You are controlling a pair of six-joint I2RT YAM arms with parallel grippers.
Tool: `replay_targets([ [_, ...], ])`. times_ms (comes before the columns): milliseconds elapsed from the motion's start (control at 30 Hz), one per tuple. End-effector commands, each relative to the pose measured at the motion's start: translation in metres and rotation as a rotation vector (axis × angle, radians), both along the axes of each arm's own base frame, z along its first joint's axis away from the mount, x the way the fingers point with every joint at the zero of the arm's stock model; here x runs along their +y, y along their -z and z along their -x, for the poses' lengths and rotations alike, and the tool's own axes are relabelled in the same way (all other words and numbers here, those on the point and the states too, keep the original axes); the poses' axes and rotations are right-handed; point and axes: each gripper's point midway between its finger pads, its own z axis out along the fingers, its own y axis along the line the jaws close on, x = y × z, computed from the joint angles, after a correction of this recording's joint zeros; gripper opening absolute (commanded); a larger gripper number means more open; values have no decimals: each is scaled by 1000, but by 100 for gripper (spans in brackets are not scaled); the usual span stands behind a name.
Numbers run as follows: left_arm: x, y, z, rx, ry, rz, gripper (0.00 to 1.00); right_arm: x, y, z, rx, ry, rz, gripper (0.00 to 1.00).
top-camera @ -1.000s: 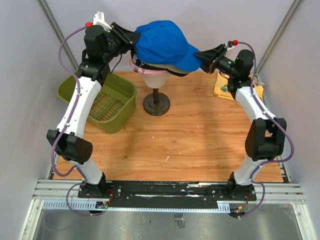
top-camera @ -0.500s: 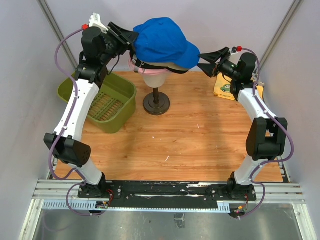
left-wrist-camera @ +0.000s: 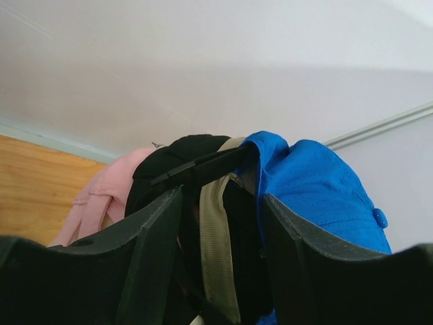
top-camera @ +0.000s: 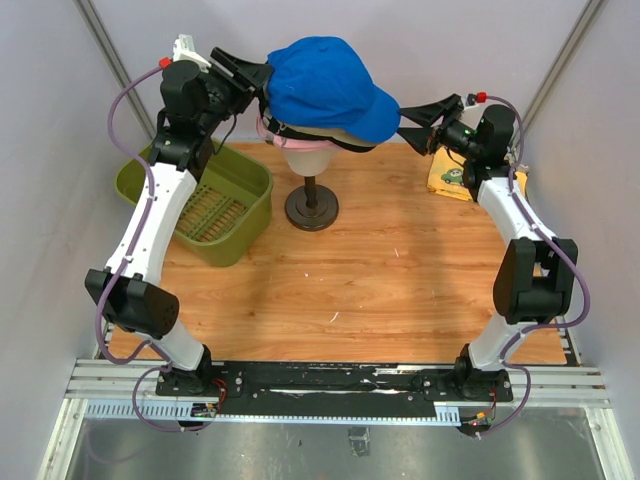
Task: Stack the hats
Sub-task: Stack the hat on the hat.
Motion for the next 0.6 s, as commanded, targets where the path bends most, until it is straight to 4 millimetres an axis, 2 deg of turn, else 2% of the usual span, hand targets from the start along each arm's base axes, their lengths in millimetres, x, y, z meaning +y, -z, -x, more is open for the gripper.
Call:
replay_targets([
  [0,18,-17,5,-40,-64,9,56,-11,-26,7,-88,36,29,58],
  [567,30,-49,26,-86,-96,23,66,-22,-36,20,-121,100,138,58],
])
